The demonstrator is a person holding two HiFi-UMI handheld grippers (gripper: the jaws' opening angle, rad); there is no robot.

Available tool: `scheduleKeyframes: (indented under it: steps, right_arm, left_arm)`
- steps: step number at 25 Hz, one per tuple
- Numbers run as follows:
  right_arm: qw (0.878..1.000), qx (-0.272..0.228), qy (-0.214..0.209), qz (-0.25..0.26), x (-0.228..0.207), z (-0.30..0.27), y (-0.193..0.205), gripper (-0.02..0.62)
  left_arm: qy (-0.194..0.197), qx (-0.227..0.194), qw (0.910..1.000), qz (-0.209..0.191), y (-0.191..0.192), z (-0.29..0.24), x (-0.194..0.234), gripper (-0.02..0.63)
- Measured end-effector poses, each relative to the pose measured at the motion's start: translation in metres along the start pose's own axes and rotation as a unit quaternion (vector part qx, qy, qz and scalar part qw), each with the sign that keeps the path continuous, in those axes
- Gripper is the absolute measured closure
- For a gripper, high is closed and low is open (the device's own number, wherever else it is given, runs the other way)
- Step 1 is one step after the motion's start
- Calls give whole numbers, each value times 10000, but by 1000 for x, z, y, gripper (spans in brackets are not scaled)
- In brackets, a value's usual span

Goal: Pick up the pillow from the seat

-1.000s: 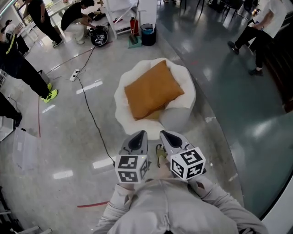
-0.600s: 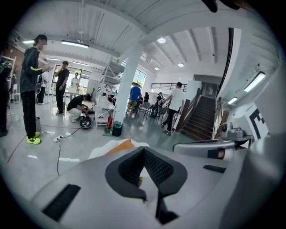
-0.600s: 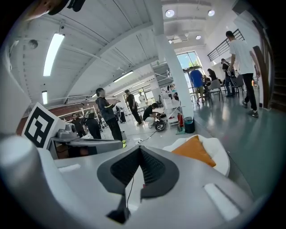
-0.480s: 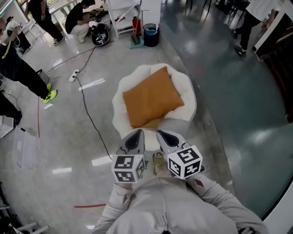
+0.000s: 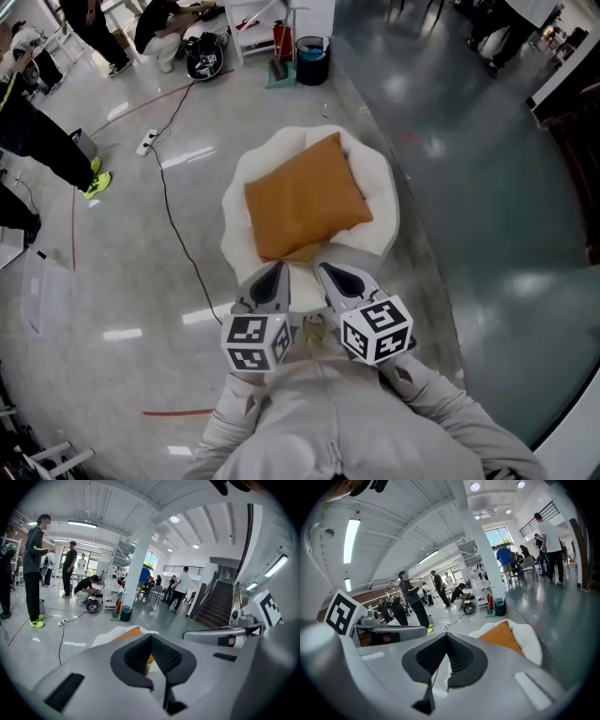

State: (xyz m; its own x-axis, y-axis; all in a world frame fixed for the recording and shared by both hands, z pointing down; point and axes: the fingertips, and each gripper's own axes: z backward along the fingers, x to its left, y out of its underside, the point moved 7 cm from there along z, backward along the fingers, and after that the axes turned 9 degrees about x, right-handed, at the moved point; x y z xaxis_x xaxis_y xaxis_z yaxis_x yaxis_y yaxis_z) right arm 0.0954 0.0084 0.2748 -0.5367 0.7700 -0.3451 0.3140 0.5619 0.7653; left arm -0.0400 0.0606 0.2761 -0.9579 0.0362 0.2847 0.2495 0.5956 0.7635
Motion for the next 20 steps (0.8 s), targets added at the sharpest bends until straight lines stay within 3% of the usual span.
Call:
scheduleKeyframes:
  steps: [12, 20]
  right_arm:
    - [9987, 290, 58, -414, -24, -26, 6, 577]
    - [9922, 576, 413, -1023, -52, -91, 17, 578]
  left_arm:
    - [58, 386, 9992, -59, -3, -33, 12, 606]
    - [326, 846, 9958, -117, -2, -91, 51, 606]
